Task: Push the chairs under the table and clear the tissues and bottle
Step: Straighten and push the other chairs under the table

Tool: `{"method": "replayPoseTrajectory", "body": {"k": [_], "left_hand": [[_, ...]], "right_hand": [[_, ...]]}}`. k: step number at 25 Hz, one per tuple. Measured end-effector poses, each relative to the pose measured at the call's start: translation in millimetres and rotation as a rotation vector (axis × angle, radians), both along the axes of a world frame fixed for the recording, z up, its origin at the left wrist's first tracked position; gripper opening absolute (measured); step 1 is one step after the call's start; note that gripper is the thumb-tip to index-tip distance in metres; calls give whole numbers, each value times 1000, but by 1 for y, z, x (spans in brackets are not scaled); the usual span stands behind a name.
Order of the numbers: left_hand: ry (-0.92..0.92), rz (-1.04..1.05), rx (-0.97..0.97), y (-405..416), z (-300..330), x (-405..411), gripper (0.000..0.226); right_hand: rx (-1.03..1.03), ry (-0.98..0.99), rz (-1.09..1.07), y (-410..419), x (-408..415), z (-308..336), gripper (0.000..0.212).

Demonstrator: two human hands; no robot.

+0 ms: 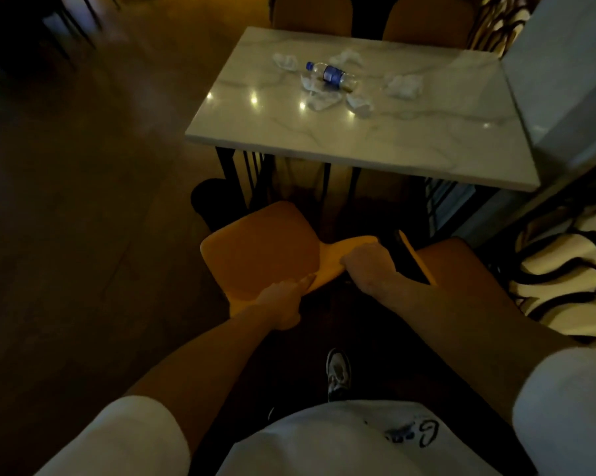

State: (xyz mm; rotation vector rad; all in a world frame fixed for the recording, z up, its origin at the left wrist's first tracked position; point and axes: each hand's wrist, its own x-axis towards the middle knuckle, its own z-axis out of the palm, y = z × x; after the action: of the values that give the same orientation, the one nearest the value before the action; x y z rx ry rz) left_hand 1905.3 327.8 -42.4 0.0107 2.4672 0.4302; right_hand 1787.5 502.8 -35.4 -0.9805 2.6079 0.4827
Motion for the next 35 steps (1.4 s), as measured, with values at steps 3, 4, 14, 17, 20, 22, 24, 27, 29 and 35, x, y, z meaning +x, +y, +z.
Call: {"method": "replayPoseTrajectory", "body": {"k": [3, 4, 14, 17, 20, 22, 24, 27, 29, 35], "left_hand": [[27, -66, -27, -23, 4, 7, 86], [34, -96, -42, -34, 4, 10, 86], [165, 112, -263, -134, -15, 40, 66], [158, 95, -213, -151, -20, 49, 76], [124, 76, -163, -154, -19, 47, 72], [125, 64, -186, -155, -18, 42, 66], [142, 36, -213, -157, -19, 41, 66], [165, -13, -234, -159, -26, 46, 68], [187, -62, -206, -167, -29, 46, 69], [238, -220, -135, -205, -22, 54, 57]], "right_hand": [[31, 33, -56, -12, 22, -1, 16], [51, 51, -48, -19, 29, -1, 20], [-152, -88, 131, -76, 37, -6, 57], [-131, -265, 180, -63, 21, -15, 83], [-154, -298, 217, -65, 16, -26, 85], [-155, -306, 199, -66, 14, -33, 82], [-183, -272, 179, -64, 15, -37, 71], [-220, -248, 126, -62, 23, -42, 54], [-224, -234, 72, -63, 32, -44, 53], [-270, -271, -127, -89, 95, -24, 46]]}}
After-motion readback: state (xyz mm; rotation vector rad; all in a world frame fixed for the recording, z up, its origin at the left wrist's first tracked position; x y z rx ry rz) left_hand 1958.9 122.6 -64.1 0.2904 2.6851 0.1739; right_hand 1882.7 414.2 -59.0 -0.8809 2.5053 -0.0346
